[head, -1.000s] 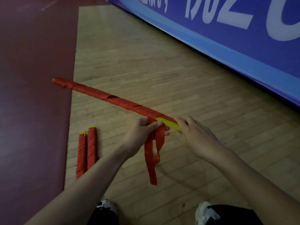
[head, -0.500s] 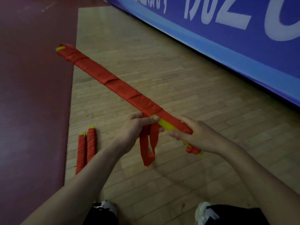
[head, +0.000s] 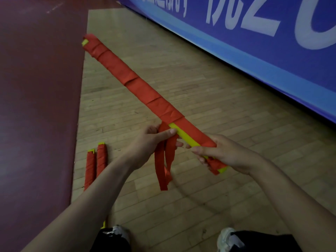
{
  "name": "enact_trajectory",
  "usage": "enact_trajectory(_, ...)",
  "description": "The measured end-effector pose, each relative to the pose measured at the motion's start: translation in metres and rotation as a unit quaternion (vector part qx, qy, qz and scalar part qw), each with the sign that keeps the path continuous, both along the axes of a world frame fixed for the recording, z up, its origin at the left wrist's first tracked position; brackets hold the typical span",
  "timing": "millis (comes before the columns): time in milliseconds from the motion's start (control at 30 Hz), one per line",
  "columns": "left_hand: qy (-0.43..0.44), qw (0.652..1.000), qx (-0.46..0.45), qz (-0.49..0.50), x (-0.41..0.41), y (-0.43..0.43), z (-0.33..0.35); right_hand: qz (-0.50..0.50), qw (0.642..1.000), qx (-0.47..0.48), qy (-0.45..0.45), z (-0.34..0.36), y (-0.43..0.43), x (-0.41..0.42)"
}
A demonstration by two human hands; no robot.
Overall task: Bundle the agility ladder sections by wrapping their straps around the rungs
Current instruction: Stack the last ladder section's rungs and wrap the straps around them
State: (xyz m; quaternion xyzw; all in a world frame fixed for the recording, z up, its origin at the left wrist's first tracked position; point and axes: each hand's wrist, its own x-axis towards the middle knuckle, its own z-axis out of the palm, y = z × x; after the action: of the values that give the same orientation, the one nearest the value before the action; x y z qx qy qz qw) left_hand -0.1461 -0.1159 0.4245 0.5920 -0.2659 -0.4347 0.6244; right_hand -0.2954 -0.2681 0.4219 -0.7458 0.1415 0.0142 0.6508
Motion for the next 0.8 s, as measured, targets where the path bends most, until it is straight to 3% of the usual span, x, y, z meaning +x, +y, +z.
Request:
enact_trajectory(167,0.028,0.999,0.019,-0.004,-0.001,-0.002,-0.004,-0.098,0.993,-0.054,-0.027,-0.006,-0.004,0.003)
enact_trajectory(267,0.038,0.999,0.025,-0.011,-0.007,-0.005,-0.005,-0.11,0.98,-0.164,-0.032,-0.012,-0.005,0.005)
enact_trajectory(367,0.032,0.999,0.023,-0.006,-0.014,-0.008,-0.008,-0.115,0.939,-0.324,-0.012,-0.014,-0.007,0.008)
enact_trajectory(567,0.008,1.0,-0.018,0.021,-0.017,-0.006,-0.009,-0.108,0.844,-0.525,0.006,-0.017,0.013,0.014)
enact_trajectory(800,-0.001,0.998,-0.037,0.048,-0.02,-0.005,-0.005,-0.118,0.785,-0.607,0.038,-0.016,0.018,0.019)
